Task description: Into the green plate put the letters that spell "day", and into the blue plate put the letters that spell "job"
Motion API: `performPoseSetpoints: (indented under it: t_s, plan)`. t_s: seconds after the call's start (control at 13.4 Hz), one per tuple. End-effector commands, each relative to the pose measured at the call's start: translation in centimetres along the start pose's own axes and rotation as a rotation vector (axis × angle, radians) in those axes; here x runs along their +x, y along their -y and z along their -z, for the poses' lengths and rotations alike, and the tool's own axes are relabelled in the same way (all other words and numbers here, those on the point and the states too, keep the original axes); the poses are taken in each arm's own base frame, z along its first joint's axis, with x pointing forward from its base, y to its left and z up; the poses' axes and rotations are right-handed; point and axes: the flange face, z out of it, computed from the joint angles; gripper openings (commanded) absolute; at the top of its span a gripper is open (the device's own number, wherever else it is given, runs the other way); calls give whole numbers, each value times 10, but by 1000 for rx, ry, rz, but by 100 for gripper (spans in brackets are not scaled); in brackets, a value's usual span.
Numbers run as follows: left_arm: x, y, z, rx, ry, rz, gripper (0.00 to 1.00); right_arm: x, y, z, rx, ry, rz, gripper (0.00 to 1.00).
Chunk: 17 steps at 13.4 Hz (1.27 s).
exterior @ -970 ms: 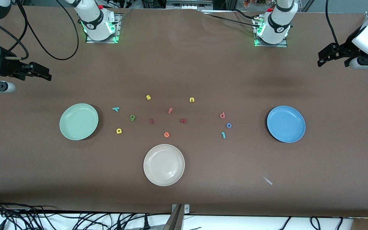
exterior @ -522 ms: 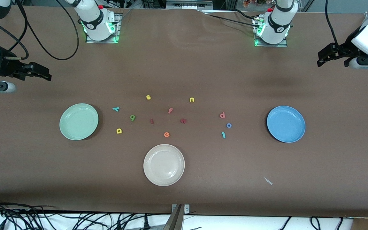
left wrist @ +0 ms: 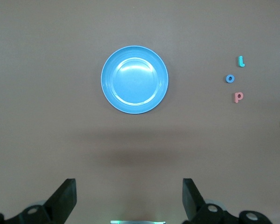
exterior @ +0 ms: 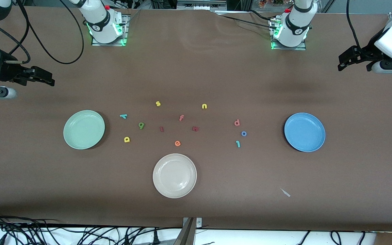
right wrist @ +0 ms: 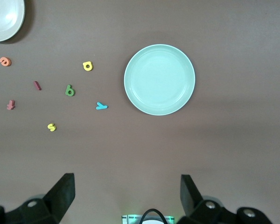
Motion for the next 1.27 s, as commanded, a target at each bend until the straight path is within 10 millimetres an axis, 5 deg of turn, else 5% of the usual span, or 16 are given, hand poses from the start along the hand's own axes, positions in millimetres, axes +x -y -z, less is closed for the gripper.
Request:
performPoseSetpoints:
  t_s: [0.0,1.19]
  plan:
    - [3,0,5,-23,-7,9,100,-2,-2,1,0,-4,13,100]
    - [18,-22,15,20,-16,-46,100,-2,-2,1,0,-4,13,100]
